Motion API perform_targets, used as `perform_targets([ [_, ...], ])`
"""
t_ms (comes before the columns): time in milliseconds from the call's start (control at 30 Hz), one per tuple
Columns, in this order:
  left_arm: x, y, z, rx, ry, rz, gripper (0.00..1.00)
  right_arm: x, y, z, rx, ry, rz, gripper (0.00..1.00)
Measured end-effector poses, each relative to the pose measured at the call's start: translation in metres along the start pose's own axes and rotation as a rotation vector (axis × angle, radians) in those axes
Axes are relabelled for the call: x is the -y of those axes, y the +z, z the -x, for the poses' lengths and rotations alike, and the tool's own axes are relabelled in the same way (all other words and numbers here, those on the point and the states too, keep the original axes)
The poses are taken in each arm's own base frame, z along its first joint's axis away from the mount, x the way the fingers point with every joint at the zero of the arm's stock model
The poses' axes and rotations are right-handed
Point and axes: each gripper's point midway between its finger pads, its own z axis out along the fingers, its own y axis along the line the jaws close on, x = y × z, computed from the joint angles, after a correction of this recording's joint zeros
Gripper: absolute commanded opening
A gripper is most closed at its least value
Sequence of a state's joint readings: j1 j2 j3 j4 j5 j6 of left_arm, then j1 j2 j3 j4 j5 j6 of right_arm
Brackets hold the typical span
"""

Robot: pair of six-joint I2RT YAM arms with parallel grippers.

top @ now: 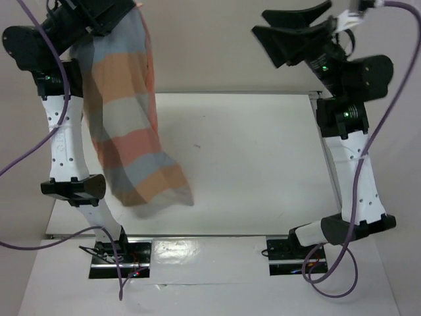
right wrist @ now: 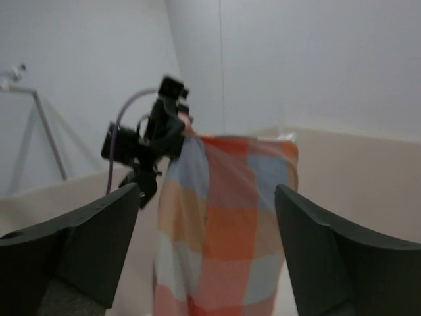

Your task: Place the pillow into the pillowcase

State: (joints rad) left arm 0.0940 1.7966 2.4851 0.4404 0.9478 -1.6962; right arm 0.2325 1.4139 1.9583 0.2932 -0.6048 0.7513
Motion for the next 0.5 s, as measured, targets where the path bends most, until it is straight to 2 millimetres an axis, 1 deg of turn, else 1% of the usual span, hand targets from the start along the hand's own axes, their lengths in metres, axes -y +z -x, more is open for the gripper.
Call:
perform_targets([
  [33, -0.001, 0.005, -0.005, -0.012, -0.015, -0.013, 0.00, 0.000, 0.003, -0.014, -0.043, 0.004, 0.007, 1.00],
  [67, -0.004, 0.009, -0.010, -0.025, -0.024, -0.021, 0.00, 0.004, 0.009, -0.033, -0.100, 0.014, 0.005, 1.00],
  [100, -0.009, 0.015, -0.016, -0.038, -0.039, -0.027, 0.00, 0.010, 0.017, -0.057, -0.159, 0.023, -0.003, 1.00],
  [133, -0.015, 0.019, -0.021, -0.050, -0.053, -0.028, 0.00, 0.022, 0.026, -0.090, -0.229, 0.042, -0.028, 1.00],
  [167, -0.021, 0.022, -0.027, -0.060, -0.074, -0.023, 0.00, 0.023, 0.034, -0.122, -0.299, 0.057, -0.037, 1.00],
  [200, -0.030, 0.026, -0.033, -0.074, -0.094, -0.016, 0.00, 0.033, 0.041, -0.176, -0.400, 0.082, -0.072, 1.00],
  [233, -0.036, 0.027, -0.036, -0.081, -0.108, -0.009, 0.00, 0.035, 0.041, -0.221, -0.489, 0.103, -0.098, 1.00],
  [267, -0.042, 0.029, -0.039, -0.085, -0.118, 0.000, 0.00, 0.037, 0.035, -0.273, -0.597, 0.122, -0.133, 1.00],
  [300, -0.047, 0.030, -0.042, -0.093, -0.122, 0.009, 0.00, 0.035, 0.027, -0.315, -0.687, 0.128, -0.158, 1.00],
  [333, -0.053, 0.030, -0.047, -0.108, -0.133, 0.022, 0.00, 0.032, 0.021, -0.345, -0.748, 0.116, -0.179, 1.00],
  [367, -0.060, 0.030, -0.049, -0.111, -0.147, 0.039, 0.00, 0.027, 0.015, -0.366, -0.793, 0.087, -0.201, 1.00],
  [400, -0.067, 0.030, -0.049, -0.106, -0.153, 0.054, 0.00, 0.022, 0.011, -0.376, -0.820, 0.059, -0.221, 1.00],
  [433, -0.074, 0.030, -0.049, -0.096, -0.161, 0.068, 0.00, 0.022, 0.008, -0.380, -0.835, 0.029, -0.248, 1.00],
  [467, -0.079, 0.030, -0.049, -0.086, -0.158, 0.078, 0.00, 0.010, 0.009, -0.383, -0.837, 0.013, -0.243, 1.00],
  [500, -0.080, 0.031, -0.049, -0.078, -0.158, 0.081, 0.00, 0.007, 0.009, -0.385, -0.835, -0.012, -0.263, 1.00],
])
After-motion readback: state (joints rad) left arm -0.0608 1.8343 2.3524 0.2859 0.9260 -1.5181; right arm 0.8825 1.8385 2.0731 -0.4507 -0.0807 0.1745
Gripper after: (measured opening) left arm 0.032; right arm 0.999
